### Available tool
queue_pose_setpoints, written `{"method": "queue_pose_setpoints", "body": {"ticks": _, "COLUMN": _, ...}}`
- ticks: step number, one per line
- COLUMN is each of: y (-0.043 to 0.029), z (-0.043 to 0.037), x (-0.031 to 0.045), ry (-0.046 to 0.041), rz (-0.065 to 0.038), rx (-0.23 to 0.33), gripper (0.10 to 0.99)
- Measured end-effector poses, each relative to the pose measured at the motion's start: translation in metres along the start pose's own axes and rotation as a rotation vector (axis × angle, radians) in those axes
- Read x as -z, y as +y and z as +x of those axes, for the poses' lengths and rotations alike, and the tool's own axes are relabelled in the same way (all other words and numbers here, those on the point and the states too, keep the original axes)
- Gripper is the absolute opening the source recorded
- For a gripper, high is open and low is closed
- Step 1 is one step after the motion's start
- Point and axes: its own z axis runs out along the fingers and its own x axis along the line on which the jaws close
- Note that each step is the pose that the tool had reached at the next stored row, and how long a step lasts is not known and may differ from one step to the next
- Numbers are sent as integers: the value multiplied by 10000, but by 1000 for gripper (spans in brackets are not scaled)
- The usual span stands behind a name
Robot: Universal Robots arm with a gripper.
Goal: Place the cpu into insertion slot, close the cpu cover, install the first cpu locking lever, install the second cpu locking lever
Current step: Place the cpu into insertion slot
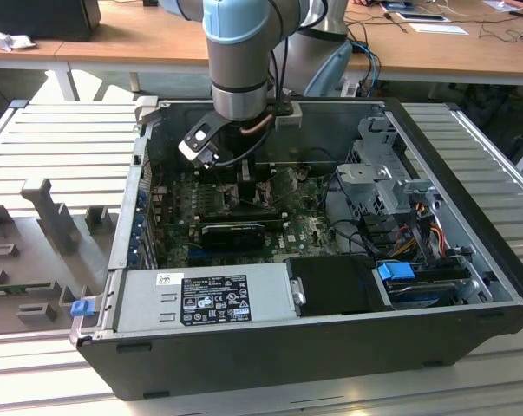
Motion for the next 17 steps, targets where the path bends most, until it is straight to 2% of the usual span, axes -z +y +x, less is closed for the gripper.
{"method": "queue_pose_setpoints", "body": {"ticks": 10, "y": 10, "z": 0, "x": -9, "ry": -2, "rz": 0, "rx": -5, "gripper": 529}}
{"method": "queue_pose_setpoints", "body": {"ticks": 11, "y": 12, "z": 0, "x": -9, "ry": -3, "rz": 1, "rx": -6, "gripper": 537}}
{"method": "queue_pose_setpoints", "body": {"ticks": 12, "y": 14, "z": 0, "x": -10, "ry": -3, "rz": 0, "rx": -6, "gripper": 604}}
{"method": "queue_pose_setpoints", "body": {"ticks": 13, "y": 17, "z": 0, "x": -10, "ry": -3, "rz": 1, "rx": -5, "gripper": 604}}
{"method": "queue_pose_setpoints", "body": {"ticks": 14, "y": 21, "z": 1, "x": 38, "ry": -2, "rz": 0, "rx": -6, "gripper": 604}}
{"method": "queue_pose_setpoints", "body": {"ticks": 15, "y": 27, "z": 1, "x": 112, "ry": -5, "rz": 14, "rx": -5, "gripper": 588}}
{"method": "queue_pose_setpoints", "body": {"ticks": 16, "y": 31, "z": 2, "x": 151, "ry": -6, "rz": 33, "rx": -6, "gripper": 341}}
{"method": "queue_pose_setpoints", "body": {"ticks": 17, "y": 32, "z": 2, "x": 157, "ry": -7, "rz": 36, "rx": -6, "gripper": 341}}
